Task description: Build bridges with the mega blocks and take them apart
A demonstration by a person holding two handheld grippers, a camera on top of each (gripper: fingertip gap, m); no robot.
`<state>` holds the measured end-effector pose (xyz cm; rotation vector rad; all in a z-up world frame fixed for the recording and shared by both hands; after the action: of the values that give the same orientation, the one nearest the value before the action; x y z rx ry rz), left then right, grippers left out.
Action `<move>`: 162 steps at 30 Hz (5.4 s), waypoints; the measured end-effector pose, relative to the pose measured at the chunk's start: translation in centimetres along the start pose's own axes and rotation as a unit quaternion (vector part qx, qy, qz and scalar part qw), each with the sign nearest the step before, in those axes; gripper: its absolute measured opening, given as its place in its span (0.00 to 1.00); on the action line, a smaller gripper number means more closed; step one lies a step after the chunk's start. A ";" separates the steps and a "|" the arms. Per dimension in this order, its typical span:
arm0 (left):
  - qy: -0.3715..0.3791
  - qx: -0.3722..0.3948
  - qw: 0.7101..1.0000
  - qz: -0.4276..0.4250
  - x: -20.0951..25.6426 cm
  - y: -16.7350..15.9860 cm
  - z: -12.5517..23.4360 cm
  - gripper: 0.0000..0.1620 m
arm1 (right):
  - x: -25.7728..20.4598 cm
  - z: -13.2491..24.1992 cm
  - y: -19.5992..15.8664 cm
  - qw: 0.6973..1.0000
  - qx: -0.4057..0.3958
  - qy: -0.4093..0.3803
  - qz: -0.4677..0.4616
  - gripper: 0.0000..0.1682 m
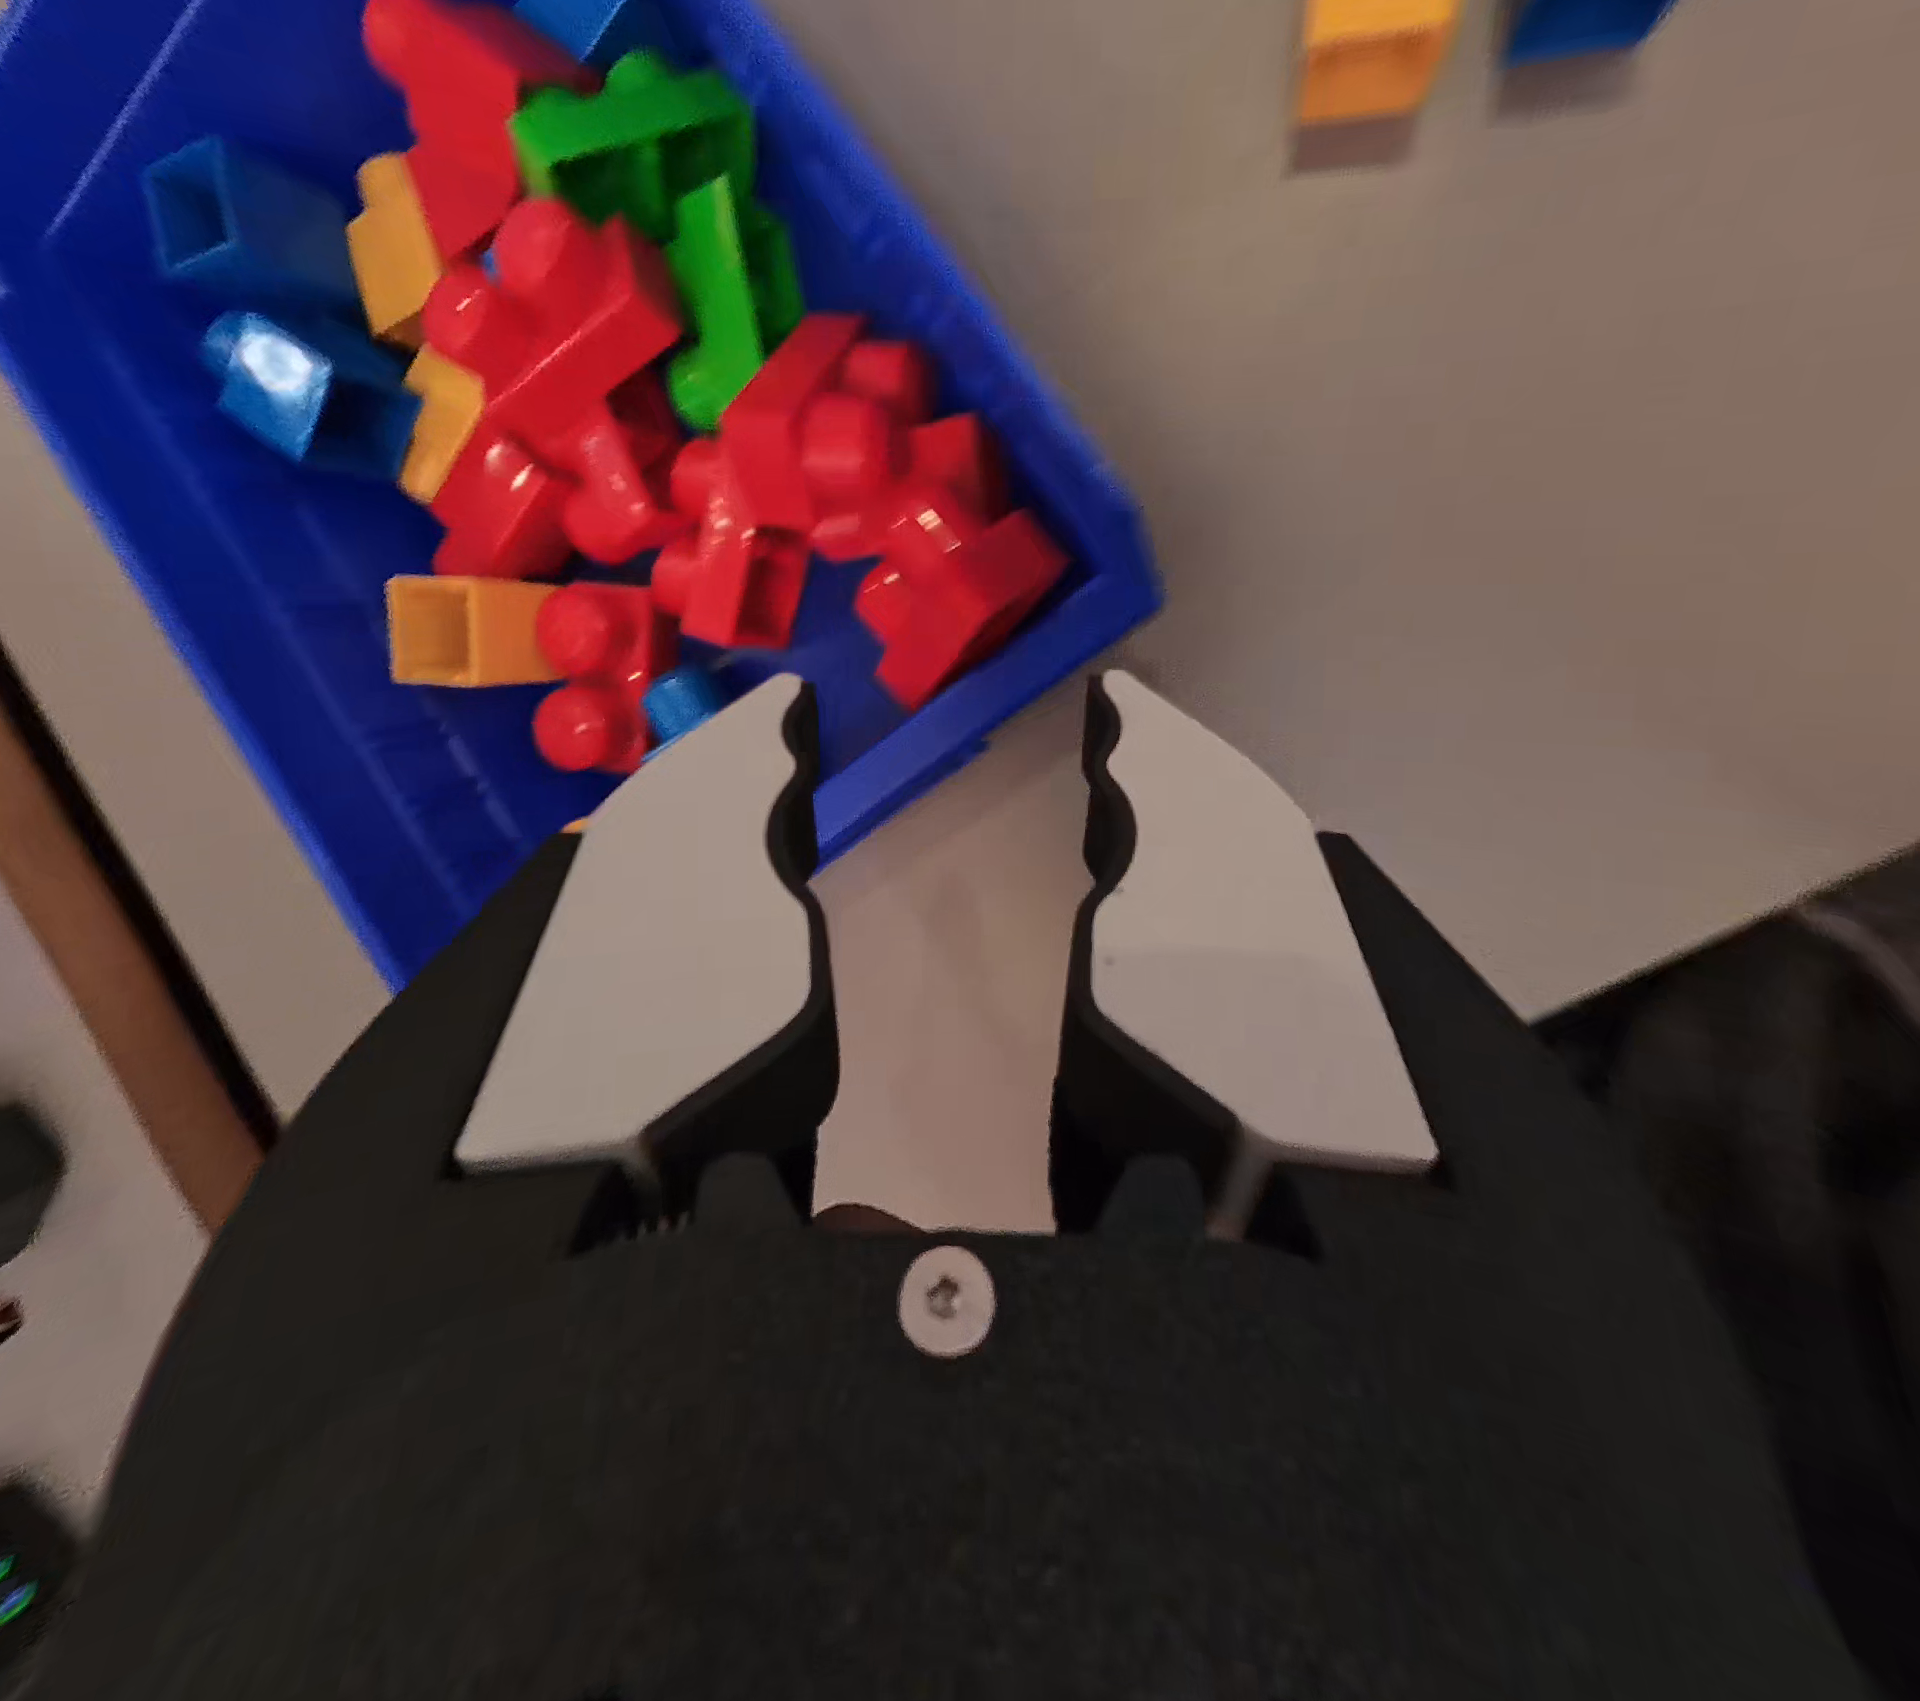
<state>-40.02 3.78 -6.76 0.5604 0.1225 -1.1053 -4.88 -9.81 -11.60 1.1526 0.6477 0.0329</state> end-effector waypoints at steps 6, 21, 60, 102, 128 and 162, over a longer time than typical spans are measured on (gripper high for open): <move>-0.019 -0.008 0.998 -0.056 -3.3 -1.5 -4.4 0.30 | -0.5 -0.7 -0.4 1.000 -0.014 -0.007 0.022 0.24; -0.032 -0.040 0.972 -0.230 -11.9 2.5 -13.2 0.37 | 0.1 0.2 0.3 0.999 0.016 0.021 -0.036 0.23; -0.147 -0.013 0.835 -0.531 10.1 27.8 -16.7 0.29 | -2.5 3.5 -1.5 0.999 0.038 0.005 0.034 0.22; -0.041 0.028 0.995 0.088 10.5 14.6 -13.1 0.61 | -1.4 2.3 -1.6 0.998 -0.004 0.057 -0.034 0.23; -0.150 -0.101 0.982 0.051 10.8 15.2 -14.1 0.56 | -2.2 1.7 -2.0 0.994 -0.030 0.092 -0.058 0.24; -0.158 -0.115 0.977 0.087 10.6 15.9 -15.2 0.46 | -2.6 2.0 -2.1 0.991 -0.042 0.105 -0.067 0.26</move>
<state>-18.60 7.73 -17.85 0.1791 -0.0738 -0.9804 -6.63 -13.21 -11.73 1.0308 0.9004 0.0669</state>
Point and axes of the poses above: each gripper's, where its closed fingertips meet, z back along the fingers, y out of its top, x = y × z across the jaws, the point moved 2 cm from there along z, back along the fingers, and after that the axes turned 12 degrees about -z, right-handed, at the moved point
